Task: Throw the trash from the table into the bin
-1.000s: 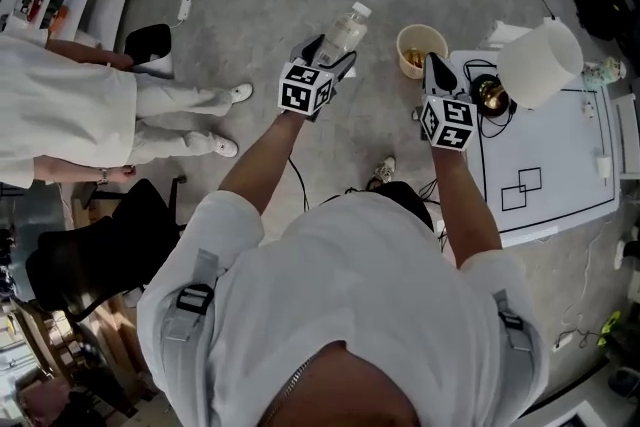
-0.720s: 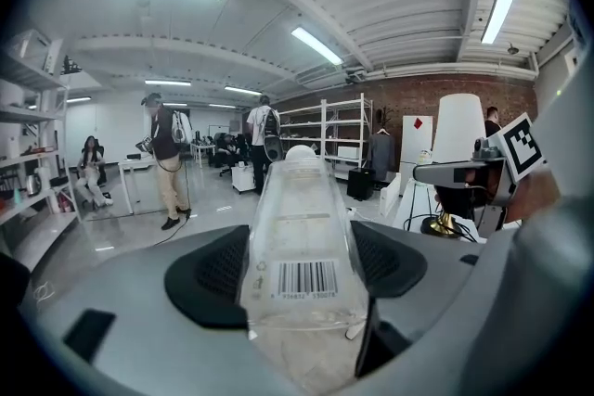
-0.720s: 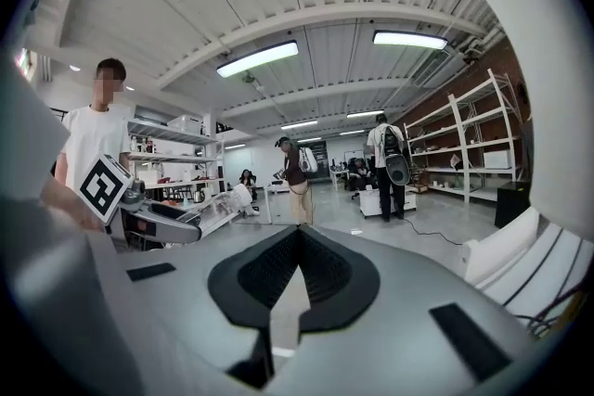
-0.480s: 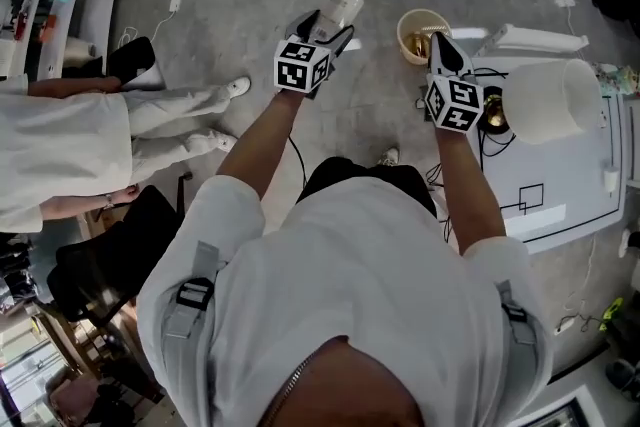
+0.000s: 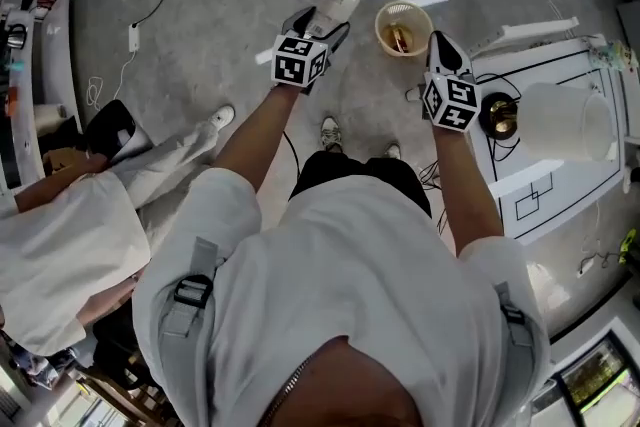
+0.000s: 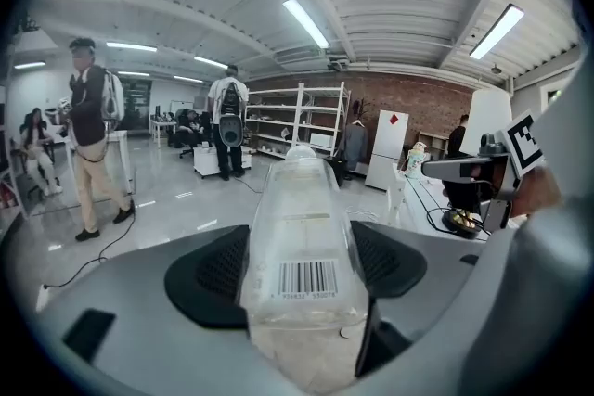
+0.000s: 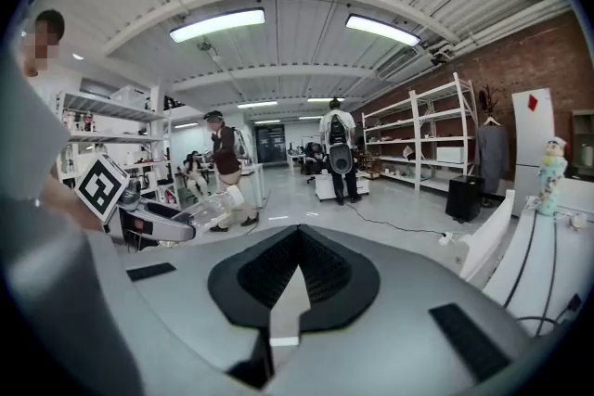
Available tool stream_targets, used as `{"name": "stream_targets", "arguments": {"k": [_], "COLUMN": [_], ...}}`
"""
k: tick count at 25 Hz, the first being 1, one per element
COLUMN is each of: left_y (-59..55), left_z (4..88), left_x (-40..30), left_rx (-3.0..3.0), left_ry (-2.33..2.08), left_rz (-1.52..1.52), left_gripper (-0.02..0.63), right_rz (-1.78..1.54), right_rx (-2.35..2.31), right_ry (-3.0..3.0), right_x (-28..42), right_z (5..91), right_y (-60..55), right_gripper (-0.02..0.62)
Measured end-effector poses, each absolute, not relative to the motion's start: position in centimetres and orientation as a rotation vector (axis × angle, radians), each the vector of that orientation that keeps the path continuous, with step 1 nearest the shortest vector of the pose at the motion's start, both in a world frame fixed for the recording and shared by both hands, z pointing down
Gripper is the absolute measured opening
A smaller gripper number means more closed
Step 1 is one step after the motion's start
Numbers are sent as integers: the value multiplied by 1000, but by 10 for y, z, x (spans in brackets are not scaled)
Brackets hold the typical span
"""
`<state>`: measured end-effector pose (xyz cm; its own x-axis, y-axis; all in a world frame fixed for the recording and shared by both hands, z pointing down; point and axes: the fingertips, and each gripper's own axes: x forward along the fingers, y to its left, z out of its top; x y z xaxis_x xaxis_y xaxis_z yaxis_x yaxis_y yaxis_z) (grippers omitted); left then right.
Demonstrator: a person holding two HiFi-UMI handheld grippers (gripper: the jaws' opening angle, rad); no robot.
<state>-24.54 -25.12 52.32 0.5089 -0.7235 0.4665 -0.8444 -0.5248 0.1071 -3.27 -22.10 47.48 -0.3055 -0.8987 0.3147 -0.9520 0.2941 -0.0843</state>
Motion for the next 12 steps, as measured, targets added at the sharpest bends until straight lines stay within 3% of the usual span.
{"name": "stream_targets", "arguments": {"k": [12], "left_y": [-329], "left_z": [599], "left_x": [-232], "left_rx": [2443], "left_ry": [-1092], "left_rz": [677], "left_gripper": [351], "right_rz": [536], "right_rx": [1840], "right_ry": [-2189], "right_x": [-48], "right_z": [545], "right_y": [-276], "right_gripper": [6]}}
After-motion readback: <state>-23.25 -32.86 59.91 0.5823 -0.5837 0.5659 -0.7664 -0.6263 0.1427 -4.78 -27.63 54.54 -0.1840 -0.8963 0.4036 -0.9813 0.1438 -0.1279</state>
